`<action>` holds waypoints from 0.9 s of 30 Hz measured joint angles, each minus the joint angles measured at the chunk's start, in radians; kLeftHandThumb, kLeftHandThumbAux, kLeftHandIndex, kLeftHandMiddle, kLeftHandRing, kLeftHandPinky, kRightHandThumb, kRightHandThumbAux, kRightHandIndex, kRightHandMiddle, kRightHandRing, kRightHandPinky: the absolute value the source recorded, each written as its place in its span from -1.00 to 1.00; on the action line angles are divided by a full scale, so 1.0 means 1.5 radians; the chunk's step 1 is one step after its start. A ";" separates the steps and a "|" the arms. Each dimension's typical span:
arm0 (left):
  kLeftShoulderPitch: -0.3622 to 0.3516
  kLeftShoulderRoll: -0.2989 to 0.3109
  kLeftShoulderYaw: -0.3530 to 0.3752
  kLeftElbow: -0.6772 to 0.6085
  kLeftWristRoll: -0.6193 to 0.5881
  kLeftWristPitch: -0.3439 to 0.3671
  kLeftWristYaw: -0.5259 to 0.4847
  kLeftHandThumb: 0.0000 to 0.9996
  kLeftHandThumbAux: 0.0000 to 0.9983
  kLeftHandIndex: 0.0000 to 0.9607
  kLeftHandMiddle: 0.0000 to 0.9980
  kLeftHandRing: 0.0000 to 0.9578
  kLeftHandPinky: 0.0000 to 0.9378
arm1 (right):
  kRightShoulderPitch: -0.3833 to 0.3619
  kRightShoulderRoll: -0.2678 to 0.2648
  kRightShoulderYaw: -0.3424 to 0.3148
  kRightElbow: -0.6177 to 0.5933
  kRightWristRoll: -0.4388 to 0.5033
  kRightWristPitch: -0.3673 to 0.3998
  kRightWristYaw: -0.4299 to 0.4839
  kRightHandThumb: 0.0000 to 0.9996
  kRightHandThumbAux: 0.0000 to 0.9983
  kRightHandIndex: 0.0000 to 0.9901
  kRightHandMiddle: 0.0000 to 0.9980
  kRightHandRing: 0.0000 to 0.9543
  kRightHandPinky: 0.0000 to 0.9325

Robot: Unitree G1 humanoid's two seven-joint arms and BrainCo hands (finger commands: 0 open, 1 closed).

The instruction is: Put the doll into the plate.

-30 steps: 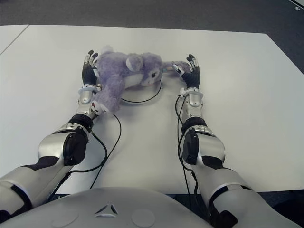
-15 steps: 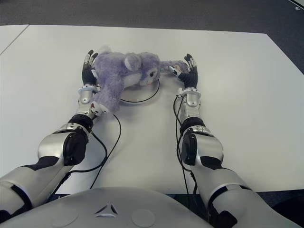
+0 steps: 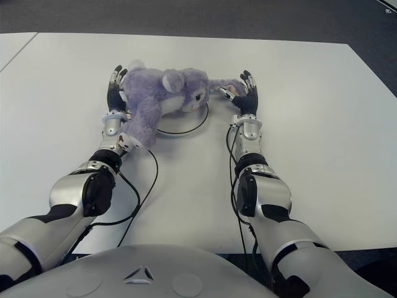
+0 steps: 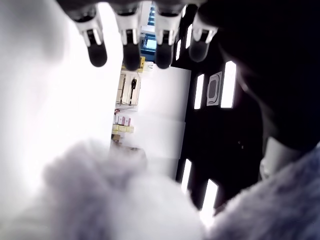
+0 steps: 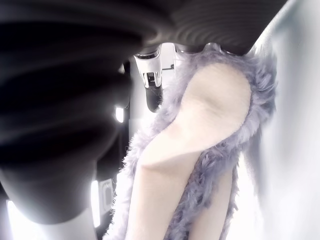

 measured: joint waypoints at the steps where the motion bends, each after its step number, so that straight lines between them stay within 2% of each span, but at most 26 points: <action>1: 0.000 0.000 0.000 0.000 0.000 0.000 0.000 -1.00 0.34 -0.82 -0.80 -0.79 -0.76 | 0.000 0.000 0.000 0.000 0.000 0.000 0.000 -1.00 0.77 -0.81 -0.76 -0.71 -0.59; 27: 0.000 0.000 -0.003 0.000 0.000 0.000 0.000 -1.00 0.33 -0.83 -0.79 -0.78 -0.75 | 0.000 0.000 0.001 0.000 0.003 0.000 -0.005 -1.00 0.78 -0.80 -0.74 -0.69 -0.58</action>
